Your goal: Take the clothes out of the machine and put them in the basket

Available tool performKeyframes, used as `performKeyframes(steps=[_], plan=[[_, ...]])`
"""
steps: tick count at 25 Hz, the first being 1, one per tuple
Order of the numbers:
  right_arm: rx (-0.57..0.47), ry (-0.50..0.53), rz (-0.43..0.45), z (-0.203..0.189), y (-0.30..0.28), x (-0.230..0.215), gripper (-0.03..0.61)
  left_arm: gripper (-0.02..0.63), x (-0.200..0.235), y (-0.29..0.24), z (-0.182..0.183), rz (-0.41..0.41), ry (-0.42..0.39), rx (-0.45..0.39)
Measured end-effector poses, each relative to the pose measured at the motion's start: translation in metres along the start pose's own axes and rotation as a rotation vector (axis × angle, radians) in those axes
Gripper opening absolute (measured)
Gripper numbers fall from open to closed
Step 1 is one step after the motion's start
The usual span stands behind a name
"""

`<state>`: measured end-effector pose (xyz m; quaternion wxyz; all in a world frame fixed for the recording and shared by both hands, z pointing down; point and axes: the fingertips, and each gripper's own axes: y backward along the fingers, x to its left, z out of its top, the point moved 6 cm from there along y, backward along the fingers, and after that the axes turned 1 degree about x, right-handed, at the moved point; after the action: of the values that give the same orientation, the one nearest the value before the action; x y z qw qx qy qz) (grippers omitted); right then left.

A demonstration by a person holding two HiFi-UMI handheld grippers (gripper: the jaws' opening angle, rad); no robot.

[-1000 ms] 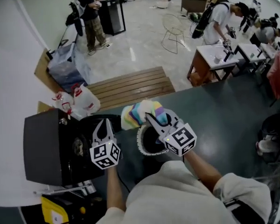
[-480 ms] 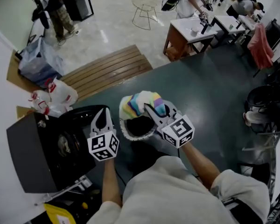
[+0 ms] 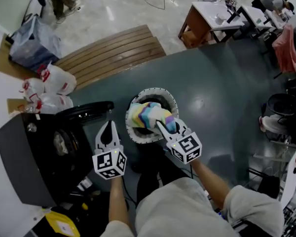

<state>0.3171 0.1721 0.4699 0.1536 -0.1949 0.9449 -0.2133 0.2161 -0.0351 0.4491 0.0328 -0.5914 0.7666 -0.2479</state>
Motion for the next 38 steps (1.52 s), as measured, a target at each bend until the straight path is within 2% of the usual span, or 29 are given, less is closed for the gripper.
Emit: performKeyframes(steps=[4,14,22,24,25,26,27,29,35,38], plan=[[0.081,-0.034,-0.021,-0.067,-0.044,-0.023,0.067,0.018,0.017,-0.033,-0.045,0.014,-0.003,0.019],[0.262,-0.08,-0.092,-0.205,-0.143,-0.079,0.074,0.018,0.062,-0.085,-0.151,0.053,0.083,0.104],[0.411,-0.114,-0.141,-0.295,-0.207,-0.119,0.092,0.018,0.091,-0.111,-0.193,0.075,0.102,0.11],[0.44,-0.136,-0.163,-0.311,-0.22,-0.126,0.126,0.018,0.094,-0.113,-0.196,0.075,0.101,0.106],[0.448,-0.143,-0.183,-0.318,-0.225,-0.129,0.18,0.018,0.095,-0.112,-0.199,0.076,0.1,0.105],[0.451,-0.141,-0.212,-0.323,-0.228,-0.131,0.273,0.018,0.098,-0.11,-0.201,0.08,0.1,0.106],[0.448,-0.127,-0.243,-0.325,-0.231,-0.133,0.33,0.018,0.101,-0.108,-0.205,0.088,0.101,0.107],[0.433,-0.086,-0.272,-0.322,-0.232,-0.131,0.376,0.018,0.109,-0.099,-0.212,0.111,0.112,0.107],[0.359,0.071,-0.127,-0.294,-0.23,-0.083,0.371,0.018,0.142,-0.063,-0.231,0.206,0.179,0.077],[0.308,0.147,-0.02,-0.272,-0.247,-0.049,0.303,0.018,0.163,-0.044,-0.237,0.274,0.208,0.036]])
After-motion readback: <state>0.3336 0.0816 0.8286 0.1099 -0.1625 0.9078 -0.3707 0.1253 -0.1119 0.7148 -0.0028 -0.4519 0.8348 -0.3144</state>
